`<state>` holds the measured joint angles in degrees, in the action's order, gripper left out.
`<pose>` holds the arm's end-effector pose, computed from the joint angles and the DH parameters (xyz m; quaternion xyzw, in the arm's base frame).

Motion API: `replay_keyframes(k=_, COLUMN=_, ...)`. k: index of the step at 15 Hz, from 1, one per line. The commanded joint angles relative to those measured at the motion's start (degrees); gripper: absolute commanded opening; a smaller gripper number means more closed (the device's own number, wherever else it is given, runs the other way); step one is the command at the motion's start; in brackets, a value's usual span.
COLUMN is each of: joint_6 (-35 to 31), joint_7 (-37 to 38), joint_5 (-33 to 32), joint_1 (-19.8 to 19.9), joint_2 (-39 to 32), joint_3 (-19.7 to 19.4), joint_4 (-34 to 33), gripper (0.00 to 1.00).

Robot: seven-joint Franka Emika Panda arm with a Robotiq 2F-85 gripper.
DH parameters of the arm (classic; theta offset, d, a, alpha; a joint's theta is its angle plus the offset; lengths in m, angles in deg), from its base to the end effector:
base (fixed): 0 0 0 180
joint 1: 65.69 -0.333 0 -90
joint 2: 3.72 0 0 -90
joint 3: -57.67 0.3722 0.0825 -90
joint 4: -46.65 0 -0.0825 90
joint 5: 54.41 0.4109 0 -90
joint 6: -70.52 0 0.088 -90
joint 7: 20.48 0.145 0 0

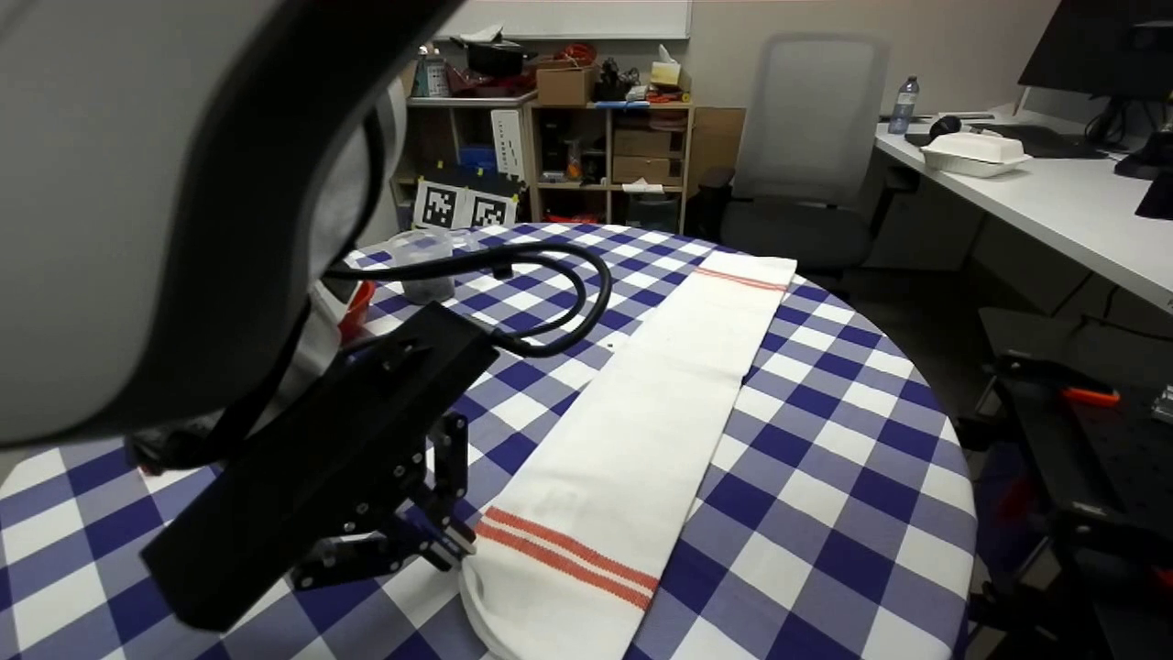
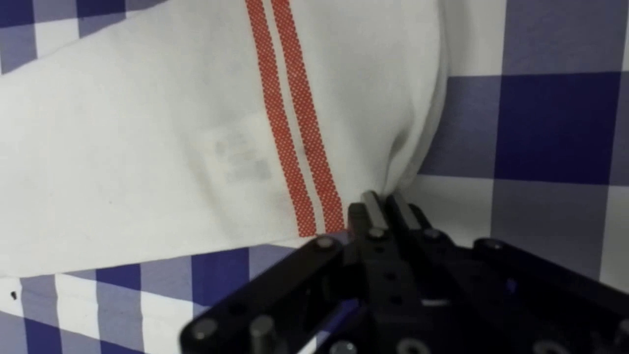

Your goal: Fold the towel on the table

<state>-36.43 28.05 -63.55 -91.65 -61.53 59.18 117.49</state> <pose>0.6848 0.3310 0.1029 0.9695 -0.1464 -0.1118 0.1615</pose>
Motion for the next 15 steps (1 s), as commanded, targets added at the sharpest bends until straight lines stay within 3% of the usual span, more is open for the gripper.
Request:
replay_keyframes(k=1, joint_6=2.81, joint_7=-1.80, joint_5=2.85, joint_1=1.03, joint_2=-0.49, joint_3=1.22, joint_4=-2.04, gripper=0.00)
replay_keyframes(k=15, joint_6=6.10, joint_7=-15.64, joint_5=5.16, joint_1=3.01, joint_2=8.49, joint_3=4.43, joint_4=1.01, gripper=0.00)
